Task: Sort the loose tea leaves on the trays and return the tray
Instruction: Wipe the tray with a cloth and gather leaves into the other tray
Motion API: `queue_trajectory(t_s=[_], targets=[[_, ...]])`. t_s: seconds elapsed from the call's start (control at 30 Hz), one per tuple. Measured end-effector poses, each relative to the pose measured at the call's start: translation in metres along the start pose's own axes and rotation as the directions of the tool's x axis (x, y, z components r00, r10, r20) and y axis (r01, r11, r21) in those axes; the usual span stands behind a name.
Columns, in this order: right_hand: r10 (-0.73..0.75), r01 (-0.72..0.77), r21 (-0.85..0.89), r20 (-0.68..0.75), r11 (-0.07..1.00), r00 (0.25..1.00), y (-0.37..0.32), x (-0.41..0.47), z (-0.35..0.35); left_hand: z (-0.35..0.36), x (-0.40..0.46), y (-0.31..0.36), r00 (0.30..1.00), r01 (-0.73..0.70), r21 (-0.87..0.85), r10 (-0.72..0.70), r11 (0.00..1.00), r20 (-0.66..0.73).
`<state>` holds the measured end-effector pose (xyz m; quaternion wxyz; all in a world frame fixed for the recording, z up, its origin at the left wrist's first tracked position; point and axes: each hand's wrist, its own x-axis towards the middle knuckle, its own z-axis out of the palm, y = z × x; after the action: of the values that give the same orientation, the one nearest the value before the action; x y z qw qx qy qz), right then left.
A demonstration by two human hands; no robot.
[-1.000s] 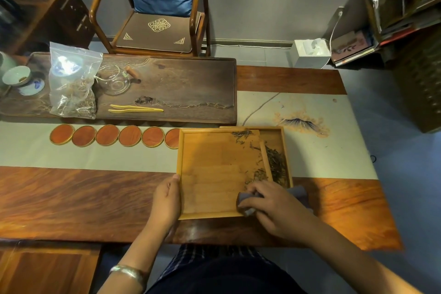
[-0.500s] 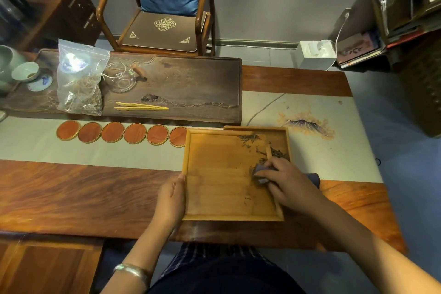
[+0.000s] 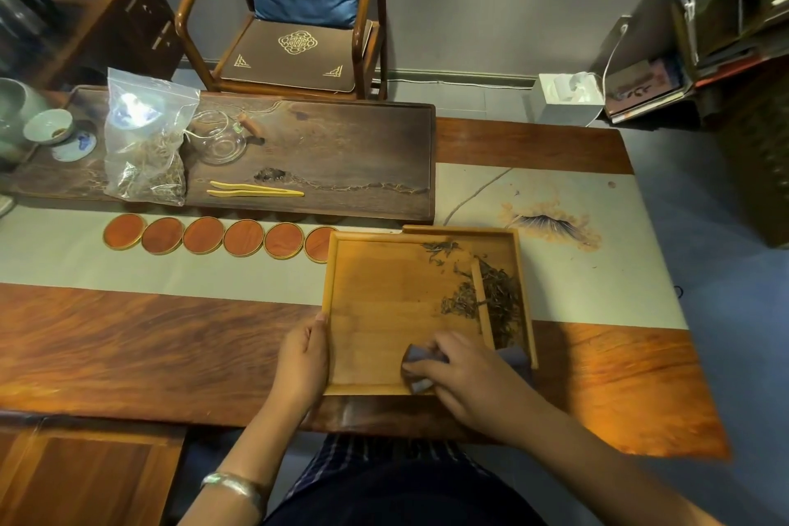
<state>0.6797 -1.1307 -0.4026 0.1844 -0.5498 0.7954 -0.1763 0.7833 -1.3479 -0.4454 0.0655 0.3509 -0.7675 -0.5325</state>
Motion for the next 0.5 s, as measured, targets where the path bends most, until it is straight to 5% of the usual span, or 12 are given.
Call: queue_trajectory(t_s=[0.23, 0.5], targets=[[0.243, -0.245, -0.021, -0.090, 0.969, 0.966, 0.027, -0.008, -0.011, -0.002, -0.002, 0.000, 1.000, -0.012, 0.028, 0.011, 1.000, 0.019], [0.058, -0.055, 0.029, -0.120, 0.998, 0.991, -0.012, 0.006, -0.010, 0.002, 0.000, 0.003, 0.999, 0.025, 0.057, -0.023, 0.998, -0.024]])
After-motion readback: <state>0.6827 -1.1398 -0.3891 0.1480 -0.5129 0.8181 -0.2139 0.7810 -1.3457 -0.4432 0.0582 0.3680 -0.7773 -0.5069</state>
